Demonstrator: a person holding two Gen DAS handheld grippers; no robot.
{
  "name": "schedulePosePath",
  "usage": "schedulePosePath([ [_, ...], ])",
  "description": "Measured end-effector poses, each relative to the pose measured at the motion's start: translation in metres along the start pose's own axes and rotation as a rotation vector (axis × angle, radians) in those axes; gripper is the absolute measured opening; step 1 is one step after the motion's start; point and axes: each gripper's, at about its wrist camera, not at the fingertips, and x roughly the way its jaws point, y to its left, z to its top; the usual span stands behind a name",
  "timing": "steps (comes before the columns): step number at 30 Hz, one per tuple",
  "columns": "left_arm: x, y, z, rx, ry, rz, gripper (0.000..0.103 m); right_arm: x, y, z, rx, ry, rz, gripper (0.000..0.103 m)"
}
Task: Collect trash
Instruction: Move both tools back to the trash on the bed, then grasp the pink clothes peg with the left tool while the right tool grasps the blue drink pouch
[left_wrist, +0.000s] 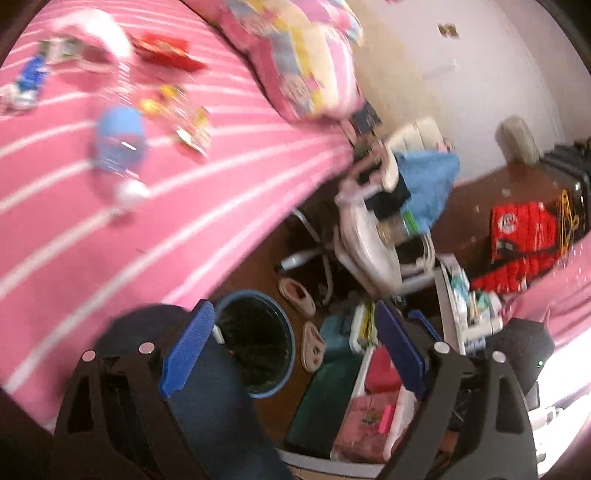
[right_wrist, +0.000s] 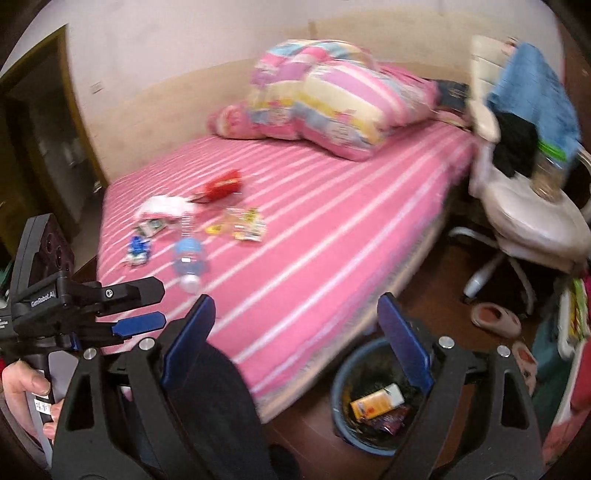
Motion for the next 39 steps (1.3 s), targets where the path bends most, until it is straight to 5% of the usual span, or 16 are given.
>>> schedulePosePath([
  [10,-0.099,0.104,0.034,-0.079,-0.210,0.220,0.086,0.062,0.119,0.027,-0.111,0.037,0.230,0.089],
  [16,-0.127,0.159,0.065,-0.083,-0.281,0.316,0.086,0.115,0.186,0.033,-0.102,0.060,0.337,0.089],
  [24,-0.112,0.207,0.109,0.012,-0.277,0.465,0.084,0.197,0.233,0.036,-0.115,0.100,0.394,0.089],
  [28,-0.093,0.228,0.126,0.048,-0.226,0.506,0.066,0.240,0.247,0.043,-0.111,0.132,0.418,0.089],
  [34,-0.073,0.253,0.145,0.052,-0.194,0.514,0.056,0.293,0.271,0.050,-0.138,0.171,0.438,0.088],
  [39,-0.063,0.258,0.158,0.064,-0.197,0.529,0.041,0.325,0.291,0.051,-0.194,0.210,0.455,0.071],
])
